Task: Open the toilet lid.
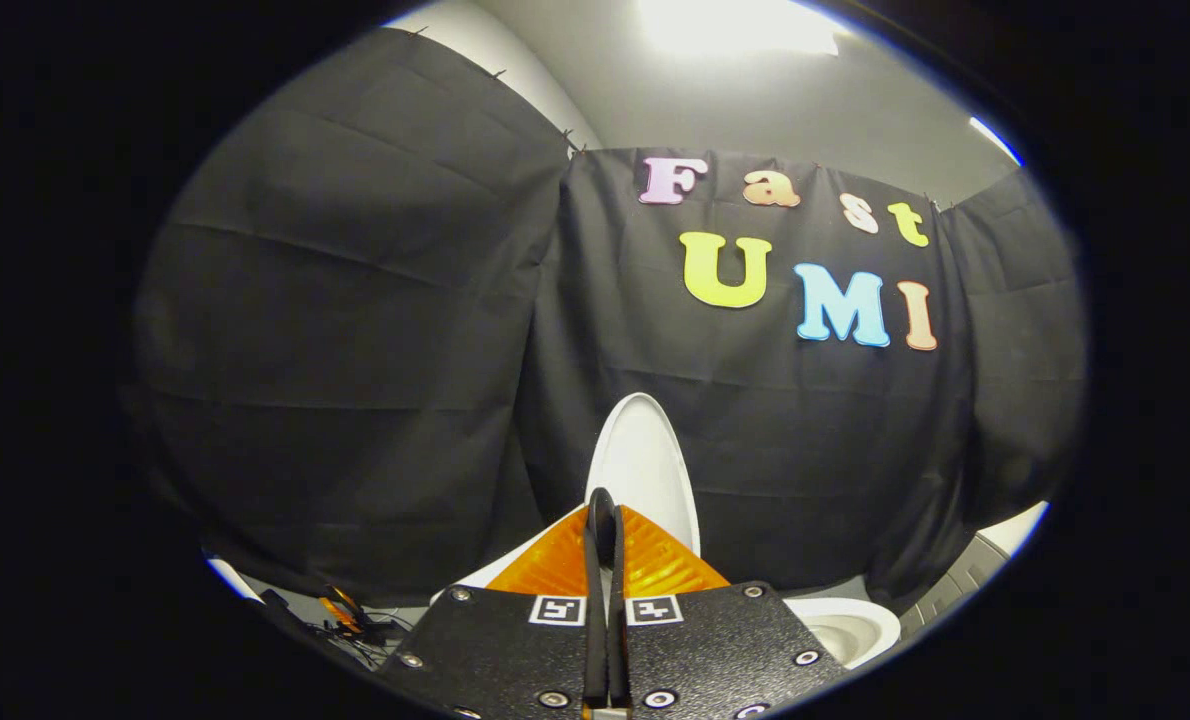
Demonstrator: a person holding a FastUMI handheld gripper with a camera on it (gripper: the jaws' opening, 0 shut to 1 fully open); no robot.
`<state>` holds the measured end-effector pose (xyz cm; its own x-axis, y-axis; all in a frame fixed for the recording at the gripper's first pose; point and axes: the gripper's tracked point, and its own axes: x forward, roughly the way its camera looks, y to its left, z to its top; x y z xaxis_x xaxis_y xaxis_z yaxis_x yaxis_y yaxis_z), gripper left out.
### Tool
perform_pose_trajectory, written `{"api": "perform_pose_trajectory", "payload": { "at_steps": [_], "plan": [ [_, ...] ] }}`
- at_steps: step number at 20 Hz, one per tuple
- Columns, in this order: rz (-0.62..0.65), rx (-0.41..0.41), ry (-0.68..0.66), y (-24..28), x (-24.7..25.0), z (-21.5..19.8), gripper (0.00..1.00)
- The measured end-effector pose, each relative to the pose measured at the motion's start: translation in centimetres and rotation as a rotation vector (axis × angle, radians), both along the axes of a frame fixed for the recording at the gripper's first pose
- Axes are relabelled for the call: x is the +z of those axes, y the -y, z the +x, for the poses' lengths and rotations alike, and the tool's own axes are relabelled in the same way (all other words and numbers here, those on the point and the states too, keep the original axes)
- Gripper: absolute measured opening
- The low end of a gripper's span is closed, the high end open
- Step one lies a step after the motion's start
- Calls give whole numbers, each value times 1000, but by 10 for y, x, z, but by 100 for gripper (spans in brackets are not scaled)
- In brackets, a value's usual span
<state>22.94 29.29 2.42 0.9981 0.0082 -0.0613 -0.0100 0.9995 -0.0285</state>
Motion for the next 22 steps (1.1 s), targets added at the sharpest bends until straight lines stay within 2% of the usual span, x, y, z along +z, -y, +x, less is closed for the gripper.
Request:
{"api": "perform_pose_trajectory", "payload": {
  "at_steps": [2, 5, 7, 9, 13, 14, 18, 22],
  "plan": [
    [14, 2, 9, -1, 0, 0, 0],
    [-40, 4, 28, 3, 6, -2, 0],
    [-93, 26, 22, 8, 8, -4, 6],
    [-72, 92, 12, 6, 5, -5, 14],
    [4, 159, 37, 9, 24, -35, 83],
    [9, 162, 54, 13, 35, -43, 94],
    [6, 156, 82, 38, 60, -80, 95],
    [3, 94, 108, 84, 80, -111, 95]
  ]
}}
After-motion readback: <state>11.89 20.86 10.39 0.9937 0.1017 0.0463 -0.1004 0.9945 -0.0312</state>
